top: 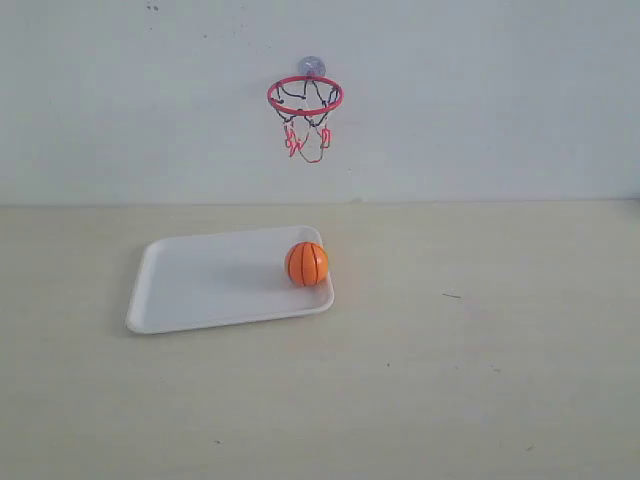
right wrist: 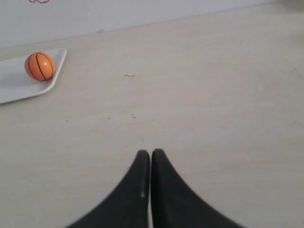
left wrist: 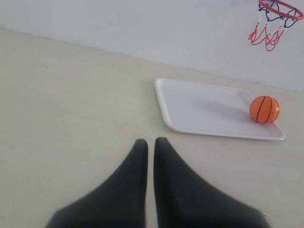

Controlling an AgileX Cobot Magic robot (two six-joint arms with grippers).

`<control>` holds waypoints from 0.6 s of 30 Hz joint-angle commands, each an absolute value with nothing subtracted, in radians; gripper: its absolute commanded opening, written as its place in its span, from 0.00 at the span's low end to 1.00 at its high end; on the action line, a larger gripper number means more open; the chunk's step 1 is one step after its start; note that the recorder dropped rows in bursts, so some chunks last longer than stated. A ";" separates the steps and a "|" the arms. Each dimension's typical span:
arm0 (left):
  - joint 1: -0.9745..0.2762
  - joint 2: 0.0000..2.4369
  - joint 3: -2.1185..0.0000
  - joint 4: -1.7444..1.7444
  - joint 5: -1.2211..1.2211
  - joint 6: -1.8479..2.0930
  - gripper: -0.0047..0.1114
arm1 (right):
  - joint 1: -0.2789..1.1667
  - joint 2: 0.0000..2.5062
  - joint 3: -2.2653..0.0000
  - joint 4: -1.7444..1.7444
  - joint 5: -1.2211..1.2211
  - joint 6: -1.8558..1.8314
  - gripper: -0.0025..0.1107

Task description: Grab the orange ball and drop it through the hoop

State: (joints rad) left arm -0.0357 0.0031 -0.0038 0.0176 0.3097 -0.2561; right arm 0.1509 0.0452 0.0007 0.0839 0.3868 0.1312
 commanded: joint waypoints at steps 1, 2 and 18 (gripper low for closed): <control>-0.032 0.000 0.000 0.019 0.306 -0.262 0.08 | 0.149 0.043 0.000 0.077 0.328 0.121 0.02; -0.032 0.000 0.000 0.019 0.306 -0.262 0.08 | 0.149 0.043 0.000 0.077 0.279 0.121 0.02; -0.032 0.000 0.000 0.019 0.306 -0.262 0.08 | 0.149 0.043 0.000 0.081 -0.406 0.139 0.02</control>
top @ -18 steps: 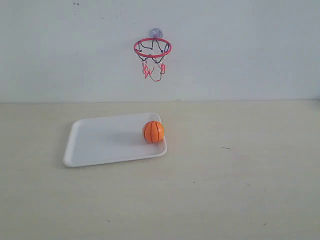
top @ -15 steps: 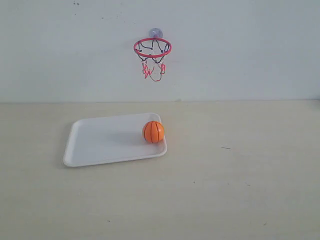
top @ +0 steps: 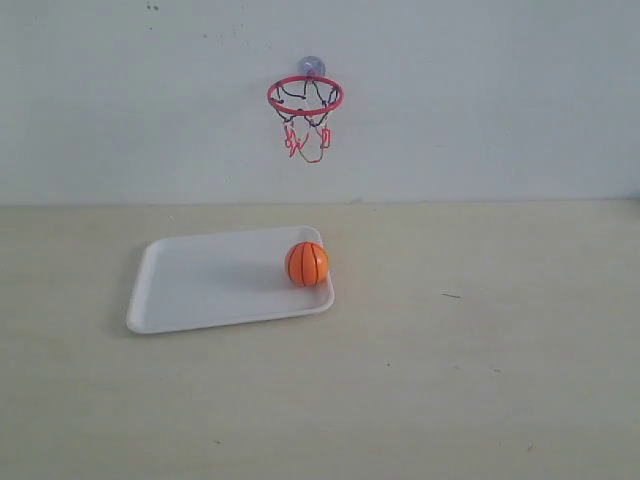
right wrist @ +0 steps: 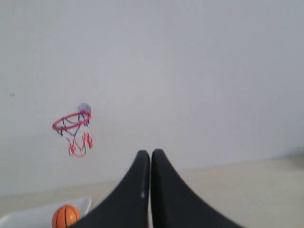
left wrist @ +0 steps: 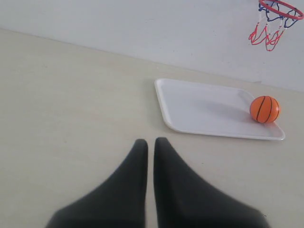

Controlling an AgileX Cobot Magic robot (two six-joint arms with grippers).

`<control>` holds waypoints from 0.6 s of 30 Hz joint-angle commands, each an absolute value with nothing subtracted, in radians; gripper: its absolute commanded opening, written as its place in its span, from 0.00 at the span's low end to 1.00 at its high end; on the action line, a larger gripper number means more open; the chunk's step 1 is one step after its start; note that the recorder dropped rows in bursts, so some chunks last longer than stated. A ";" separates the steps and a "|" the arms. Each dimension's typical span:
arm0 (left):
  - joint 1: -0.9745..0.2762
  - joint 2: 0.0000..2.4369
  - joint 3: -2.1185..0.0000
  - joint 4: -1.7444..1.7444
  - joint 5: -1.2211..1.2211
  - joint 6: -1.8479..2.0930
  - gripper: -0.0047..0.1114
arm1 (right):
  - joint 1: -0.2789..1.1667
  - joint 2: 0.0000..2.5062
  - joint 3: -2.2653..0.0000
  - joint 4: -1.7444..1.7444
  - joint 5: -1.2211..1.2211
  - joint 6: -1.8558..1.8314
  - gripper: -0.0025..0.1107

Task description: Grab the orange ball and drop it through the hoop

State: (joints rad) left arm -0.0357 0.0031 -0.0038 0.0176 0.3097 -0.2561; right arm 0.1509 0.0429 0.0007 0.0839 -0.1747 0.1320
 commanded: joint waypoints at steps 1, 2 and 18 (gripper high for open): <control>-0.032 0.000 0.000 0.019 0.306 -0.262 0.08 | 0.149 0.043 0.000 0.083 -0.483 0.159 0.02; -0.032 0.000 0.000 0.019 0.306 -0.262 0.08 | 0.149 0.043 0.000 0.083 -0.585 0.195 0.02; -0.032 0.000 0.000 0.019 0.306 -0.262 0.08 | 0.149 0.464 -0.431 0.100 0.145 0.167 0.02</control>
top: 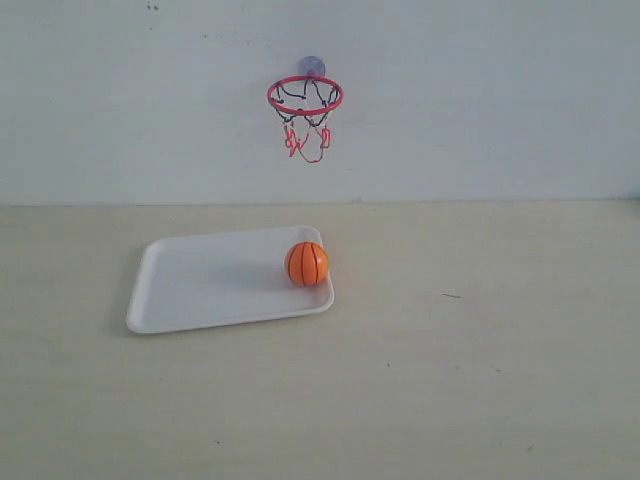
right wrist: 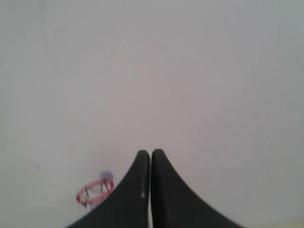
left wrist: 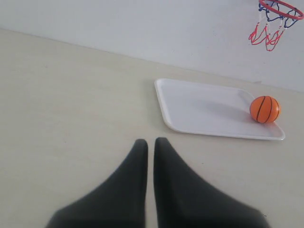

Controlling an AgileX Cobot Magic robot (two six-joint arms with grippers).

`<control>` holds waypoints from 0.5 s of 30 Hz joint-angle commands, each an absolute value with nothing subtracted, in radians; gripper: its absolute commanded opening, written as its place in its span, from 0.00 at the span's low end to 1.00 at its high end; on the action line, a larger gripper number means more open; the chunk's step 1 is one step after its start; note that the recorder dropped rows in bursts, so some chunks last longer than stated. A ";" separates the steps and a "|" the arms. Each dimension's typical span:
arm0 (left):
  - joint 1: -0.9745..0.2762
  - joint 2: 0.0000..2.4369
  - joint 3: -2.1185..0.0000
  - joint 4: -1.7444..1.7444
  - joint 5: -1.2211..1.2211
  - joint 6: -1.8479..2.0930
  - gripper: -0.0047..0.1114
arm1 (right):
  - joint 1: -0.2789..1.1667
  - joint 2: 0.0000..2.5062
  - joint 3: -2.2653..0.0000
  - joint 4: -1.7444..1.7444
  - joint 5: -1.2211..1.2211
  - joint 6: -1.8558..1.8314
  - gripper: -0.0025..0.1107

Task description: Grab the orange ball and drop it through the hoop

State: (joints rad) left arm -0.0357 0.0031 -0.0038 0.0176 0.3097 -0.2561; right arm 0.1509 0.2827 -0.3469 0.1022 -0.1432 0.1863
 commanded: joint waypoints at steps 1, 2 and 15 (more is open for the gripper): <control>-0.032 0.000 0.000 0.019 0.306 -0.262 0.08 | 0.149 0.511 -0.454 0.100 0.210 0.167 0.02; -0.032 0.000 0.000 0.019 0.306 -0.262 0.08 | 0.149 0.567 -0.472 0.100 0.284 0.167 0.02; -0.032 0.000 0.000 0.019 0.306 -0.262 0.08 | 0.149 0.861 -0.493 0.378 0.501 0.047 0.02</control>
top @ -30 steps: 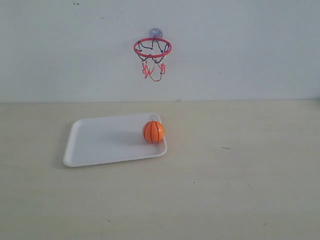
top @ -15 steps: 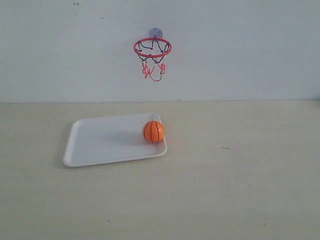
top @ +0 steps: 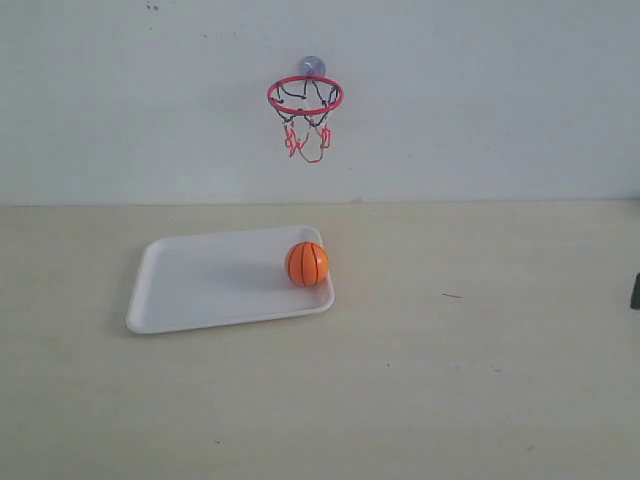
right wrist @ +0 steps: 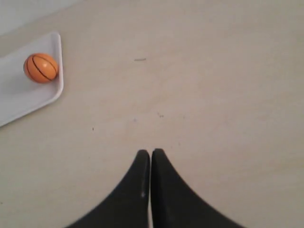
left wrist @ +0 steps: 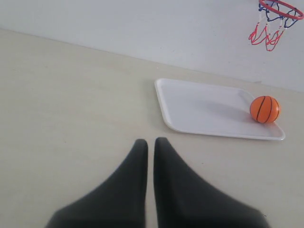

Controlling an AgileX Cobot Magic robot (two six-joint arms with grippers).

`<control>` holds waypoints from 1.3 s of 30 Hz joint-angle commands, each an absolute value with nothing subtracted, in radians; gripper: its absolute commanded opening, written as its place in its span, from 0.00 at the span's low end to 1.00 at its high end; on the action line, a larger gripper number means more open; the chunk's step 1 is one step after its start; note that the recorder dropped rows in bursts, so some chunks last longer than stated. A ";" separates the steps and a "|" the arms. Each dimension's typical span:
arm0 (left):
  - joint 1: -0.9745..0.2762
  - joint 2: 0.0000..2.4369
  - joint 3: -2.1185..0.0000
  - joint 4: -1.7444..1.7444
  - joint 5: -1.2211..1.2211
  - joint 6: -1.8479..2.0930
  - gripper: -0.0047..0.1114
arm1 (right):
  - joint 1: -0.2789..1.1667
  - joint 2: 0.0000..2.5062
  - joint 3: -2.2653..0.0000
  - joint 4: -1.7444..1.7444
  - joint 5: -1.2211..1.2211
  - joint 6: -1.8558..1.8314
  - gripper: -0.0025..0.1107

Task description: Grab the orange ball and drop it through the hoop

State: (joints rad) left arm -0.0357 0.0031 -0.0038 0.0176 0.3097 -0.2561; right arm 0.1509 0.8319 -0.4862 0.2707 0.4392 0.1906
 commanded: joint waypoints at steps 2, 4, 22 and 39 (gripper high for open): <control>-0.032 0.000 0.000 0.019 0.306 -0.262 0.08 | 0.149 0.881 -0.493 0.499 0.534 -0.138 0.02; -0.032 0.000 0.000 0.019 0.306 -0.262 0.08 | 0.149 0.912 -0.508 0.625 0.595 -0.327 0.02; -0.032 0.000 0.000 0.019 0.306 -0.262 0.08 | 0.153 1.285 -0.833 0.772 0.773 -0.552 0.27; -0.032 0.000 0.000 0.019 0.306 -0.262 0.08 | 0.428 1.829 -1.360 0.757 0.667 -0.587 0.68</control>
